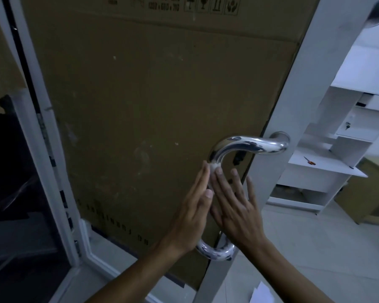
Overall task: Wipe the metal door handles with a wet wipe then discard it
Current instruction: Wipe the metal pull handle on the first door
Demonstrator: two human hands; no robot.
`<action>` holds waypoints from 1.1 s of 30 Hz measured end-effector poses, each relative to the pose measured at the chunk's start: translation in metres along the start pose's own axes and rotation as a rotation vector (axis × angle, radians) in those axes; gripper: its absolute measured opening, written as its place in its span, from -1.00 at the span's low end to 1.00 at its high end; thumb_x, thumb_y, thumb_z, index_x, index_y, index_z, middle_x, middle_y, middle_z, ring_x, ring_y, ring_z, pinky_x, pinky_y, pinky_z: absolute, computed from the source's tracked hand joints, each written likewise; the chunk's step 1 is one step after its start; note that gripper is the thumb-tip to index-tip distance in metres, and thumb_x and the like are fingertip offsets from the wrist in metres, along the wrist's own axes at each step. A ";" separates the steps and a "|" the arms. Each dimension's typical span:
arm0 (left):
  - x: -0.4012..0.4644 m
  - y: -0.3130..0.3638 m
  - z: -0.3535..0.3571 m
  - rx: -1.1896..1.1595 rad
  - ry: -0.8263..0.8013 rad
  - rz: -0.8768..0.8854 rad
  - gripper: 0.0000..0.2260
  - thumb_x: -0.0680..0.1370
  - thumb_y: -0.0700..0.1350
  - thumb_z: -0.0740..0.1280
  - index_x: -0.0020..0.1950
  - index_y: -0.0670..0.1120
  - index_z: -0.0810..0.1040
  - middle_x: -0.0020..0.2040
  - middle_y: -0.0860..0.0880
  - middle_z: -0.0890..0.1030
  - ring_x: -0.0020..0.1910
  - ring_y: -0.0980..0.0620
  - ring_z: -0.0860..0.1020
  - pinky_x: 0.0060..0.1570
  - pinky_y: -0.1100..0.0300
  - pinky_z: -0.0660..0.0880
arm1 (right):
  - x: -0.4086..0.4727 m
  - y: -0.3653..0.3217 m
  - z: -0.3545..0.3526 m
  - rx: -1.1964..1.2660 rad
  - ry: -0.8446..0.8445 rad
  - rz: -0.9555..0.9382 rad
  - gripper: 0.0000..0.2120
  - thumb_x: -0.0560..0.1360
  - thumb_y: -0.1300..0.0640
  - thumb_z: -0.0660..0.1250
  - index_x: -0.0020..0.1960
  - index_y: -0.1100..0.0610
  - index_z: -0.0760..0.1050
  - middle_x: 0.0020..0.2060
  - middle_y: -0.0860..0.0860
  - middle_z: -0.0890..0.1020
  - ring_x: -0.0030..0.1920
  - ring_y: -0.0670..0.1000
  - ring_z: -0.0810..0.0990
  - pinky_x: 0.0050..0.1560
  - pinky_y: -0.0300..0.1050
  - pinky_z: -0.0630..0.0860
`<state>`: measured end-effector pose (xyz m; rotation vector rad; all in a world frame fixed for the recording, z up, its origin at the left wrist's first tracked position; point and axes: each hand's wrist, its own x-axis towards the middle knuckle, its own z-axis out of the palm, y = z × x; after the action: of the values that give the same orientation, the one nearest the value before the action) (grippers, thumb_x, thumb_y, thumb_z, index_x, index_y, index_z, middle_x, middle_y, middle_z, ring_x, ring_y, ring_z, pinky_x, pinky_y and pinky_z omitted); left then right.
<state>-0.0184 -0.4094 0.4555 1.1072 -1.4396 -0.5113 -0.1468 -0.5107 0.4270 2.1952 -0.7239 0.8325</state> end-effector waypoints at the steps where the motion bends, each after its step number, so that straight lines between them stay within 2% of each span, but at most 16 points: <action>1: -0.001 0.000 0.007 0.011 -0.014 -0.012 -0.53 0.62 0.22 -0.08 0.51 0.30 -0.16 0.53 0.37 -0.14 0.51 0.34 -0.11 0.45 0.38 -0.05 | -0.003 0.001 -0.001 0.035 -0.021 0.001 -0.35 0.60 -0.06 0.18 0.59 0.07 0.01 0.59 0.01 -0.04 0.57 0.11 -0.03 0.47 0.26 0.13; 4: 0.000 -0.002 0.024 0.067 0.005 -0.052 -0.42 0.56 0.31 -0.12 0.51 0.25 -0.29 0.50 0.35 -0.30 0.49 0.34 -0.24 0.51 0.15 -0.11 | -0.004 0.000 -0.007 0.129 -0.030 0.002 -0.34 0.60 -0.05 0.14 0.59 0.06 -0.08 0.59 -0.02 -0.11 0.57 0.10 -0.06 0.47 0.25 0.15; 6: 0.004 0.000 0.029 0.058 0.024 -0.092 -0.41 0.53 0.36 -0.14 0.47 0.30 -0.36 0.49 0.37 -0.34 0.49 0.35 -0.25 0.54 0.06 -0.10 | -0.001 0.000 -0.010 0.192 -0.002 -0.012 -0.30 0.59 -0.02 0.18 0.59 0.06 -0.11 0.59 -0.01 -0.09 0.57 0.09 -0.06 0.50 0.20 0.10; 9: 0.019 0.005 0.030 -0.025 0.070 -0.154 -0.42 0.49 0.43 -0.13 0.40 0.42 -0.37 0.47 0.39 -0.33 0.49 0.37 -0.21 0.55 0.01 -0.08 | -0.004 0.002 -0.013 0.308 0.081 0.044 -0.36 0.57 0.09 0.21 0.57 0.09 0.03 0.56 0.02 0.07 0.57 0.10 0.04 0.52 0.13 0.10; 11: 0.035 0.010 0.030 -0.080 0.123 -0.195 -0.37 0.45 0.46 -0.12 0.44 0.37 -0.31 0.52 0.32 -0.24 0.53 0.28 -0.11 0.54 -0.01 -0.03 | -0.007 0.005 -0.014 0.360 0.107 0.111 -0.43 0.55 0.19 0.20 0.53 0.16 0.14 0.55 0.04 0.14 0.56 0.11 0.09 0.51 0.11 0.13; 13: 0.050 0.014 0.030 -0.122 0.187 -0.209 -0.31 0.48 0.42 -0.11 0.55 0.21 -0.13 0.57 0.16 0.02 0.52 0.15 0.10 0.50 -0.01 0.13 | -0.008 0.006 -0.015 0.380 0.106 0.166 -0.42 0.52 0.28 0.21 0.52 0.20 0.18 0.54 0.07 0.17 0.55 0.12 0.13 0.49 0.12 0.18; 14: 0.055 0.014 0.029 -0.133 0.222 -0.195 -0.34 0.51 0.38 -0.10 0.55 0.14 0.00 0.52 0.12 0.17 0.47 0.16 0.20 0.46 0.05 0.21 | -0.010 0.006 -0.015 0.385 0.100 0.188 -0.41 0.49 0.32 0.23 0.51 0.21 0.21 0.53 0.08 0.19 0.54 0.13 0.15 0.48 0.13 0.21; 16: 0.061 0.011 0.026 -0.177 0.237 -0.179 -0.37 0.54 0.31 -0.11 0.49 0.00 0.23 0.41 0.07 0.35 0.37 0.19 0.33 0.35 0.18 0.29 | -0.012 0.005 -0.015 0.405 0.096 0.224 -0.41 0.45 0.38 0.28 0.47 0.24 0.29 0.51 0.11 0.25 0.53 0.14 0.18 0.45 0.15 0.27; 18: 0.064 0.005 0.018 -0.272 0.157 -0.228 -0.35 0.59 0.28 -0.17 0.38 -0.10 0.41 0.29 -0.07 0.50 0.26 0.18 0.46 0.31 0.24 0.37 | -0.015 0.003 -0.015 0.435 0.087 0.240 -0.41 0.43 0.42 0.31 0.44 0.26 0.34 0.49 0.12 0.29 0.52 0.14 0.21 0.45 0.13 0.28; 19: 0.064 0.000 0.014 -0.312 0.109 -0.256 -0.37 0.63 0.23 -0.21 0.28 -0.09 0.49 0.18 -0.08 0.56 0.14 0.24 0.53 0.22 0.33 0.42 | -0.018 0.001 -0.014 0.456 0.071 0.245 -0.41 0.42 0.45 0.33 0.44 0.27 0.35 0.47 0.12 0.30 0.51 0.13 0.22 0.46 0.10 0.27; 21: 0.065 -0.010 0.005 -0.355 0.043 -0.313 -0.41 0.66 0.14 -0.26 0.07 -0.03 0.55 -0.01 -0.04 0.60 -0.13 0.31 0.59 -0.09 0.50 0.46 | -0.020 -0.004 -0.015 0.511 0.030 0.288 -0.40 0.42 0.48 0.35 0.44 0.25 0.36 0.46 0.12 0.34 0.50 0.09 0.22 0.48 0.03 0.22; 22: 0.065 -0.015 0.001 -0.359 0.025 -0.356 -0.39 0.66 0.13 -0.27 0.02 -0.03 0.56 -0.06 -0.04 0.62 -0.18 0.28 0.60 -0.17 0.48 0.47 | -0.021 -0.007 -0.015 0.555 0.003 0.333 -0.41 0.44 0.48 0.33 0.44 0.24 0.35 0.46 0.11 0.35 0.50 0.06 0.23 0.48 -0.03 0.19; 26: 0.061 -0.032 -0.003 -0.363 -0.067 -0.417 -0.33 0.65 0.12 -0.31 -0.14 -0.14 0.53 -0.30 -0.06 0.59 -0.29 0.09 0.56 -0.23 0.40 0.45 | -0.023 -0.023 -0.018 0.848 -0.107 0.549 -0.51 0.51 0.34 0.13 0.42 0.12 0.37 0.39 0.04 0.42 0.35 -0.12 0.36 0.37 -0.37 0.22; 28: 0.055 -0.042 -0.001 -0.372 -0.093 -0.431 -0.37 0.66 0.07 -0.29 -0.16 -0.13 0.52 -0.32 -0.07 0.57 -0.28 0.06 0.55 -0.17 0.37 0.46 | -0.027 -0.033 -0.018 1.008 -0.142 0.666 -0.54 0.52 0.25 0.07 0.38 0.02 0.37 0.30 -0.02 0.48 0.28 -0.20 0.40 0.28 -0.50 0.22; 29: 0.050 -0.049 0.000 -0.385 -0.089 -0.439 -0.39 0.66 0.05 -0.27 -0.15 -0.12 0.53 -0.30 -0.06 0.58 -0.26 0.06 0.55 -0.15 0.35 0.47 | -0.030 -0.038 -0.016 1.059 -0.162 0.724 -0.56 0.53 0.22 0.06 0.37 0.00 0.38 0.29 -0.05 0.49 0.28 -0.19 0.42 0.27 -0.50 0.23; 33: 0.021 -0.073 0.014 -0.419 0.000 -0.503 -0.47 0.67 0.03 -0.17 -0.05 0.00 0.59 -0.16 -0.04 0.59 -0.13 0.04 0.51 -0.14 0.36 0.45 | -0.040 -0.056 -0.009 1.117 -0.191 0.832 -0.61 0.60 0.30 0.07 0.38 0.09 0.41 0.29 -0.01 0.52 0.30 -0.11 0.45 0.31 -0.37 0.28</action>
<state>-0.0043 -0.4636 0.4027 1.1165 -0.9792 -1.1126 -0.1376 -0.4592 0.3815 2.9555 -1.6032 1.7682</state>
